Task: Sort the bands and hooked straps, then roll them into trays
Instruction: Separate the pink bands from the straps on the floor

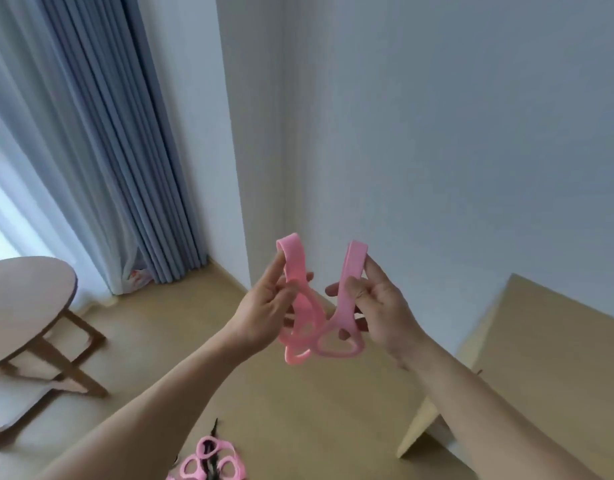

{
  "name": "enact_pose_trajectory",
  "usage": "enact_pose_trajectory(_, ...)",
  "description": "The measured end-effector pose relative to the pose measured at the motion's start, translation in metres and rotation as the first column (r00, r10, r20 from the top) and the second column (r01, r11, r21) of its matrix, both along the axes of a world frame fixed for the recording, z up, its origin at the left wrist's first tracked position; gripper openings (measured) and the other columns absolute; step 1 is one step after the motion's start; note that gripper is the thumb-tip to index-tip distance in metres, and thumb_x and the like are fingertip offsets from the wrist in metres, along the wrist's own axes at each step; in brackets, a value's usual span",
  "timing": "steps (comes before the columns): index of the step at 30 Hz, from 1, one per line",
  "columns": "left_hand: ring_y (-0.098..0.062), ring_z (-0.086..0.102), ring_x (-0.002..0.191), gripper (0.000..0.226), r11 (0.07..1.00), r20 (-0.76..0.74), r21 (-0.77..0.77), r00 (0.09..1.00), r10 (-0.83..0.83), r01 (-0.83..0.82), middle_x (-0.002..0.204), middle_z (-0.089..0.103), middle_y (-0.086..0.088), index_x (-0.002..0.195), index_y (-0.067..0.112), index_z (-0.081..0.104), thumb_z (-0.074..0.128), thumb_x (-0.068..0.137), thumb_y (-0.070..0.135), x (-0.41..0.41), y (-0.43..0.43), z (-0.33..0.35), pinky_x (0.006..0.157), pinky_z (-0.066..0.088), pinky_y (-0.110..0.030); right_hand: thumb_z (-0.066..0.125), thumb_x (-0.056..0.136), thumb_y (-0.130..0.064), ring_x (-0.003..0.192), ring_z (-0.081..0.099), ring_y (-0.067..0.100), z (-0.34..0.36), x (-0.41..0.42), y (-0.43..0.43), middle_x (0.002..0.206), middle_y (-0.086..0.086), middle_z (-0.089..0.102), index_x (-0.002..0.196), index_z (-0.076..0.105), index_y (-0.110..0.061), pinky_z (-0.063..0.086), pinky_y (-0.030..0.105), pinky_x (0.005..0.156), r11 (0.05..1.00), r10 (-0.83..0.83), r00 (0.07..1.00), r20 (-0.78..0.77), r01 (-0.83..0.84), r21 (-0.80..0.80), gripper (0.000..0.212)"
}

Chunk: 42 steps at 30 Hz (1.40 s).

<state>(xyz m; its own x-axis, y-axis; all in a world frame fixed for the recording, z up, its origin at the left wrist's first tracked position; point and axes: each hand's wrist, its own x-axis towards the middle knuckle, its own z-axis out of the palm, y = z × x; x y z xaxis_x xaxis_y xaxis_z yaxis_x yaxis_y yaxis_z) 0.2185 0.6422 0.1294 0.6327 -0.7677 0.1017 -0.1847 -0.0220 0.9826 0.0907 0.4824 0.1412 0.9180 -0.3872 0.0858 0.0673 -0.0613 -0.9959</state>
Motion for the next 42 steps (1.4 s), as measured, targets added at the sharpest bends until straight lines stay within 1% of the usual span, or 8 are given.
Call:
enact_pose_trajectory(3, -0.025, 0.072, 0.093, 0.058, 0.997, -0.033, -0.019, 0.997, -0.071, 0.071, 0.107, 0.071, 0.004, 0.152, 0.048, 0.019, 0.039, 0.106, 0.018, -0.022, -0.025, 0.001, 0.073, 0.06, -0.037, 0.044, 0.105, -0.027, 0.069, 0.063, 0.042, 0.004, -0.037, -0.012, 0.096, 0.005, 0.073, 0.119, 0.057, -0.042, 0.05, 0.037, 0.052, 0.992, -0.127, 0.992, 0.01, 0.127, 0.002, 0.025)
enact_pose_trajectory(9, -0.031, 0.073, 0.088, 0.041, 0.977, -0.145, -0.063, 0.967, -0.209, 0.202, 0.116, 0.071, 0.001, 0.137, 0.038, 0.039, 0.052, 0.103, 0.02, -0.09, -0.085, 0.005, 0.066, 0.058, -0.039, 0.051, 0.102, -0.018, 0.072, 0.072, 0.025, 0.004, -0.123, -0.051, 0.096, 0.0, 0.074, 0.116, 0.047, -0.02, 0.046, 0.032, 0.046, 0.946, -0.322, 0.947, -0.017, 0.321, -0.032, 0.015)
enact_pose_trajectory(15, -0.035, 0.073, 0.092, 0.03, 0.942, -0.182, -0.007, 0.926, -0.331, 0.335, 0.113, 0.072, -0.004, 0.123, 0.015, 0.044, 0.06, 0.097, 0.011, -0.191, -0.164, 0.001, 0.074, 0.06, -0.052, 0.058, 0.098, -0.014, 0.078, 0.072, 0.028, -0.014, -0.234, -0.104, 0.101, -0.003, 0.075, 0.125, 0.041, -0.023, 0.048, 0.03, 0.048, 0.894, -0.447, 0.892, -0.064, 0.442, -0.078, 0.034)
enact_pose_trajectory(20, -0.033, 0.073, 0.088, 0.022, 0.877, -0.192, 0.063, 0.868, -0.457, 0.476, 0.112, 0.074, -0.001, 0.12, 0.013, 0.052, 0.05, 0.1, 0.006, -0.302, -0.236, -0.008, 0.067, 0.059, -0.043, 0.051, 0.102, -0.02, 0.069, 0.067, 0.022, -0.031, -0.344, -0.154, 0.106, -0.006, 0.074, 0.127, 0.044, -0.035, 0.046, 0.029, 0.048, 0.858, -0.513, 0.856, -0.069, 0.514, -0.012, 0.03)
enact_pose_trajectory(24, -0.028, 0.072, 0.092, 0.023, 0.84, -0.241, 0.17, 0.849, -0.47, 0.514, 0.112, 0.071, -0.007, 0.119, 0.013, 0.053, 0.039, 0.101, 0.007, -0.381, -0.289, -0.02, 0.066, 0.06, -0.04, 0.05, 0.102, -0.017, 0.065, 0.064, 0.014, -0.046, -0.425, -0.186, 0.1, -0.005, 0.073, 0.134, 0.041, -0.031, 0.045, 0.026, 0.047, 0.826, -0.557, 0.823, -0.116, 0.563, 0.025, 0.035)
enact_pose_trajectory(30, -0.017, 0.067, 0.078, 0.034, 0.734, -0.088, 0.315, 0.789, -0.608, 0.602, 0.114, 0.065, 0.001, 0.133, 0.017, 0.037, 0.036, 0.102, 0.005, -0.461, -0.36, -0.043, 0.055, 0.052, -0.028, 0.054, 0.1, -0.019, 0.066, 0.067, 0.016, -0.054, -0.521, -0.226, 0.101, -0.006, 0.074, 0.128, 0.039, -0.036, 0.045, 0.026, 0.048, 0.712, -0.694, 0.702, -0.161, 0.702, -0.014, 0.035)
enact_pose_trajectory(35, -0.017, 0.07, 0.068, 0.037, 0.716, -0.116, 0.319, 0.775, -0.621, 0.621, 0.11, 0.07, 0.002, 0.131, 0.028, 0.032, 0.046, 0.1, 0.011, -0.487, -0.417, -0.057, 0.053, 0.052, -0.034, 0.057, 0.095, -0.012, 0.068, 0.073, 0.024, -0.071, -0.569, -0.258, 0.097, -0.01, 0.075, 0.116, 0.048, -0.017, 0.043, 0.026, 0.043, 0.54, -0.813, 0.535, -0.232, 0.84, 0.045, 0.023)
enact_pose_trajectory(42, -0.016, 0.069, 0.067, 0.024, 0.631, -0.116, 0.392, 0.716, -0.688, 0.67, 0.105, 0.072, 0.002, 0.119, 0.022, 0.05, 0.053, 0.097, 0.012, -0.51, -0.507, -0.09, 0.047, 0.05, -0.03, 0.059, 0.091, -0.01, 0.067, 0.072, 0.022, -0.097, -0.599, -0.325, 0.096, -0.007, 0.074, 0.107, 0.057, -0.026, 0.044, 0.026, 0.043, 0.363, -0.877, 0.359, -0.32, 0.931, 0.051, 0.023)
